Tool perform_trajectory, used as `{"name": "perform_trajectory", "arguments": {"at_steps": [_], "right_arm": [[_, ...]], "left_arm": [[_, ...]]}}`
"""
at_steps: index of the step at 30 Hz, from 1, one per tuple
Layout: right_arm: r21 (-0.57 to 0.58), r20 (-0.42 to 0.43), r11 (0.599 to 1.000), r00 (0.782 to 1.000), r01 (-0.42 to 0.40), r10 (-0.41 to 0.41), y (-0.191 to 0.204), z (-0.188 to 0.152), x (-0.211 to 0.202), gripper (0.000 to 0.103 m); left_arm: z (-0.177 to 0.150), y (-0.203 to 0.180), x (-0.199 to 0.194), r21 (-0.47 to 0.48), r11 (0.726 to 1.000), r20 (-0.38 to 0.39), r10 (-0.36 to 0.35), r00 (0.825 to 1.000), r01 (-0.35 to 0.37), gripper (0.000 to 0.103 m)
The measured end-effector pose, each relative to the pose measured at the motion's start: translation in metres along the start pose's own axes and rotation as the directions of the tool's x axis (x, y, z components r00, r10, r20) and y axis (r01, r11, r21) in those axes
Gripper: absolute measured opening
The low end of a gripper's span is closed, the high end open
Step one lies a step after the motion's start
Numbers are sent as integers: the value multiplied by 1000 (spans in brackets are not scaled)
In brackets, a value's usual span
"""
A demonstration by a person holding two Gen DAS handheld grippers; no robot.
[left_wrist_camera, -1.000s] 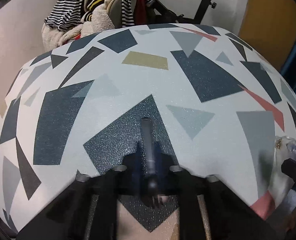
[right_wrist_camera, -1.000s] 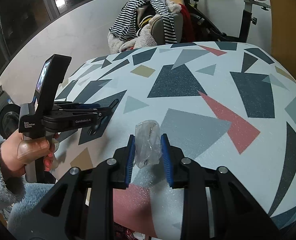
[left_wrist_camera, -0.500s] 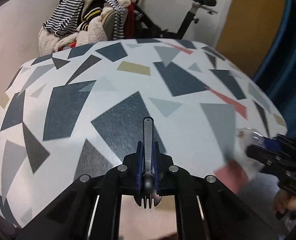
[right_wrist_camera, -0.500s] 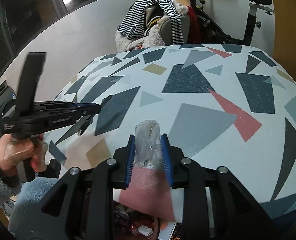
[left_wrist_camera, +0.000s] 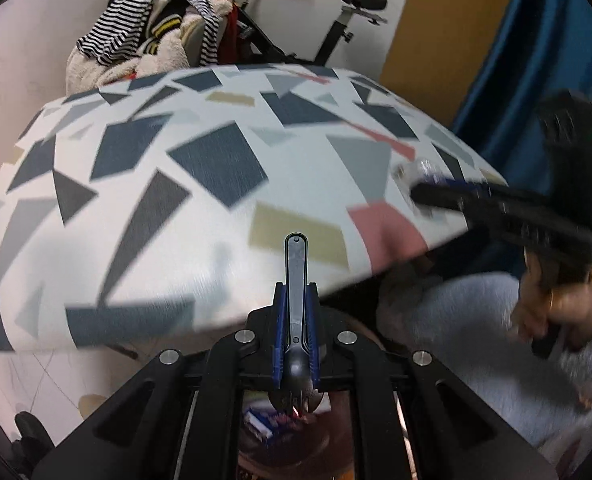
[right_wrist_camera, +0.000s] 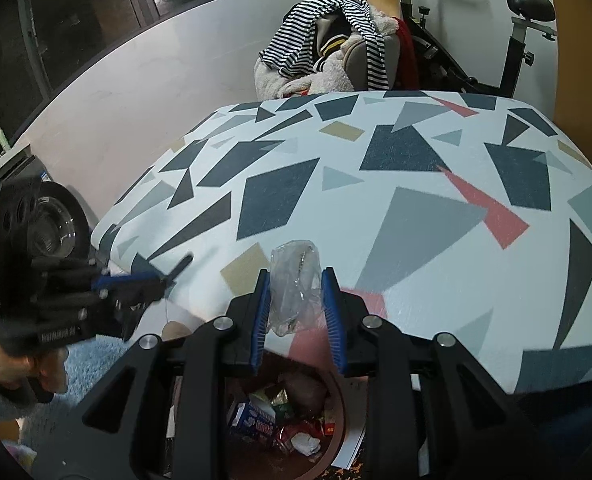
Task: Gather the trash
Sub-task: 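Carry the spoon and wrapper down over the brown bin, then open both tools to drop the spoon and wrapper into the bin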
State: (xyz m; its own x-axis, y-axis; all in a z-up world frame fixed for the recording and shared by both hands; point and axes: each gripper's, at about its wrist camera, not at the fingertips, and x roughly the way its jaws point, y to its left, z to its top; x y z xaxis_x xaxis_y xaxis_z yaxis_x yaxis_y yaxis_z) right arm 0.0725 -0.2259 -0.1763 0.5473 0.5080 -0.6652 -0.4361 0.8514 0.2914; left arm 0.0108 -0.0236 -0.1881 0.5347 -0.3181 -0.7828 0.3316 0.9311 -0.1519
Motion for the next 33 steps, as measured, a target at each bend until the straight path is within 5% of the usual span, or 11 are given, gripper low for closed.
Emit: {"name": "perform_trajectory", "arguments": {"at_steps": [8,11,23,33], "right_arm": [[-14,-35,1000,999,12,-12,6,-17,-3,29],[-19,-47,1000,999,17,-18,8,-23,-3,29],[-65,-149,998,989,3,-13,25,-47,21,29],[-113,-227,993,974,-28,2,50,-65,48,29]], "left_arm": [[-33,2,17,-8,1000,-75,-26,997,26,15],[-36,5,15,-25,998,-66,-51,997,49,65],[-28,30,-28,-124,987,91,109,990,-98,90],[-33,50,-54,-135,972,124,207,970,-190,93]]}}
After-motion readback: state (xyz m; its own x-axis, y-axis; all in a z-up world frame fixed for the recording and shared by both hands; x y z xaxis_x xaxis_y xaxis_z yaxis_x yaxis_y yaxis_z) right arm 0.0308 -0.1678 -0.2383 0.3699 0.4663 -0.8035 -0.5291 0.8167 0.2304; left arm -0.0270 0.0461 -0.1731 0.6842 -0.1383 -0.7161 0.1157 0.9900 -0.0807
